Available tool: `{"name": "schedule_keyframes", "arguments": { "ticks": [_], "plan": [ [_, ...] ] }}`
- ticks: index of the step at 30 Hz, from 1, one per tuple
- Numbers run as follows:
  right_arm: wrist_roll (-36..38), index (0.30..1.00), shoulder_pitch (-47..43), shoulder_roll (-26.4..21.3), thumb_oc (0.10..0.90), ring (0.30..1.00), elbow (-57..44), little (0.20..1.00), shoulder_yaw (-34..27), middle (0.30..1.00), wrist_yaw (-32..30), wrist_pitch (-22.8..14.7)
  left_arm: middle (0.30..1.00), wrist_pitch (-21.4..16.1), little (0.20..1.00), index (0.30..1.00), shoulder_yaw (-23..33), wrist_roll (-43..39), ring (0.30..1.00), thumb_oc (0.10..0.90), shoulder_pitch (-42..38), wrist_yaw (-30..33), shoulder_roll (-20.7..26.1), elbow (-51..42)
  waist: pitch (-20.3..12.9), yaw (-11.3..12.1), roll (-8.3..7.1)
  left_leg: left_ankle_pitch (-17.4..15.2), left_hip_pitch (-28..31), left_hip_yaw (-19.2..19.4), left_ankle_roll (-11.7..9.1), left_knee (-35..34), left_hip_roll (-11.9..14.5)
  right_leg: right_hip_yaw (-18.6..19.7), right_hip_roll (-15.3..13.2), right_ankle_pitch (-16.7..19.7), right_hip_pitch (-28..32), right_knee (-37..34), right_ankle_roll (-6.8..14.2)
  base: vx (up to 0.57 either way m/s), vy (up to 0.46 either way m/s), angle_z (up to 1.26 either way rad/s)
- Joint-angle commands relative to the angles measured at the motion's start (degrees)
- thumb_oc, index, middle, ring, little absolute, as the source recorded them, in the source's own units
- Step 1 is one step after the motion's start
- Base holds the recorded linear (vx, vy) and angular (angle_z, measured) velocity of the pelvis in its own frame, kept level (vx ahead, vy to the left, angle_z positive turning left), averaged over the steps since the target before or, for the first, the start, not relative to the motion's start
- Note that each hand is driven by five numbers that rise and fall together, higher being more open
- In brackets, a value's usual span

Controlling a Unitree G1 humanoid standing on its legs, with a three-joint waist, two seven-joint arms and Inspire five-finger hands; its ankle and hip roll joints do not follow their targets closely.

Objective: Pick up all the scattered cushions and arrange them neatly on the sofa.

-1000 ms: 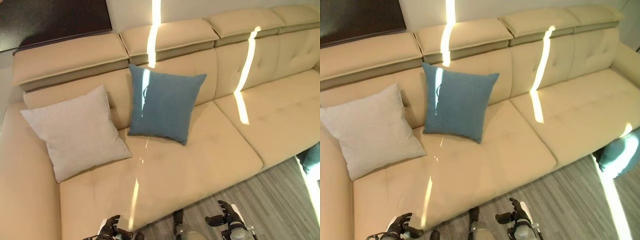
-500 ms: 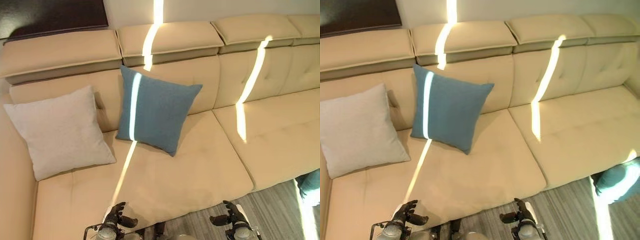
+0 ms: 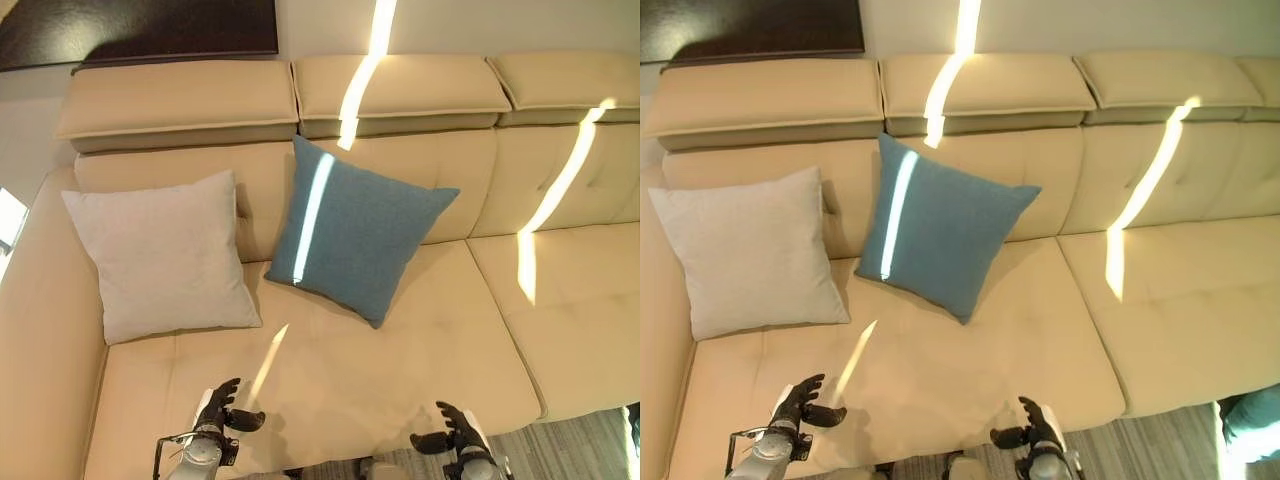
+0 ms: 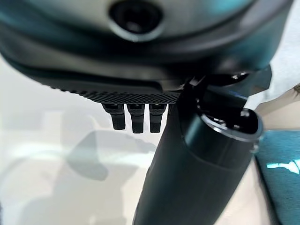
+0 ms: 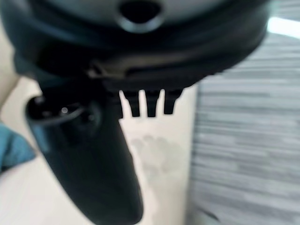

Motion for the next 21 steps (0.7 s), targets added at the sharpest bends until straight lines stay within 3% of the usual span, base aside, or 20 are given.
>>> {"name": "schedule_keyframes", "arguments": {
  "ticks": [1, 7, 9, 14, 21],
  "plan": [
    [0.5, 0.900, 0.4, -2.7, 0.800, 0.900, -5.4, 0.900, -2.3, 0.900, -3.2, -3.2, 0.900, -5.2, 0.900, 0.900, 1.7, -2.7, 0.900, 0.800, -3.1, 2.4, 1.4, -5.6, -2.3, 0.4, -2.82, -3.9, -2.1, 1.4, -2.8, 0.6, -0.6, 0.0, -0.5, -5.5, 0.0, 0.9, 4.2, -0.03, -0.094, 0.14],
    [2.4, 0.900, -1.0, -4.5, 0.800, 0.900, -15.5, 0.900, -5.2, 0.900, -5.8, -4.7, 0.900, -7.2, 0.900, 0.900, 3.7, -6.2, 0.900, 0.800, -4.4, 5.6, 1.7, -15.9, -2.1, 0.5, -2.63, -2.9, -4.6, 1.1, -3.9, 0.1, 0.6, -1.0, 0.2, -6.4, -1.8, 0.5, 4.4, -0.06, -0.079, 0.06],
    [3.9, 0.900, -4.1, -5.2, 0.800, 0.900, -18.4, 0.900, -5.3, 0.900, -7.0, -5.2, 0.900, -8.1, 0.900, 0.900, 3.4, -7.9, 0.900, 0.800, -8.5, 7.4, 1.7, -18.3, -1.6, 0.3, -2.29, -2.4, -6.4, 0.9, -4.6, 0.1, 1.0, -1.3, 0.3, -6.4, -2.8, 0.5, 4.3, -0.07, -0.069, 0.09],
    [7.0, 0.900, -10.2, -5.3, 0.800, 0.900, -18.9, 0.900, -4.5, 0.900, -8.8, -5.9, 0.900, -8.5, 0.900, 0.900, 1.2, -7.4, 0.900, 0.800, -16.4, 10.6, 2.3, -18.2, -0.6, -0.5, -1.32, -1.6, -9.4, 0.3, -5.3, 0.1, 1.2, -1.4, 0.4, -5.7, -5.8, 0.5, 4.1, -0.08, -0.033, 0.06],
    [15.1, 0.900, -26.3, -3.1, 0.800, 0.900, -14.1, 0.900, -0.7, 0.900, -12.9, -7.9, 0.900, -9.2, 0.900, 0.900, -4.3, -7.5, 0.900, 0.800, -35.5, 16.8, 4.9, -9.6, -0.8, -2.4, 0.28, 1.2, -19.6, 0.2, -6.0, 0.1, 0.5, -1.1, 0.3, -2.8, -15.9, 0.5, 3.9, -0.05, -0.003, 0.08]
  ]
}}
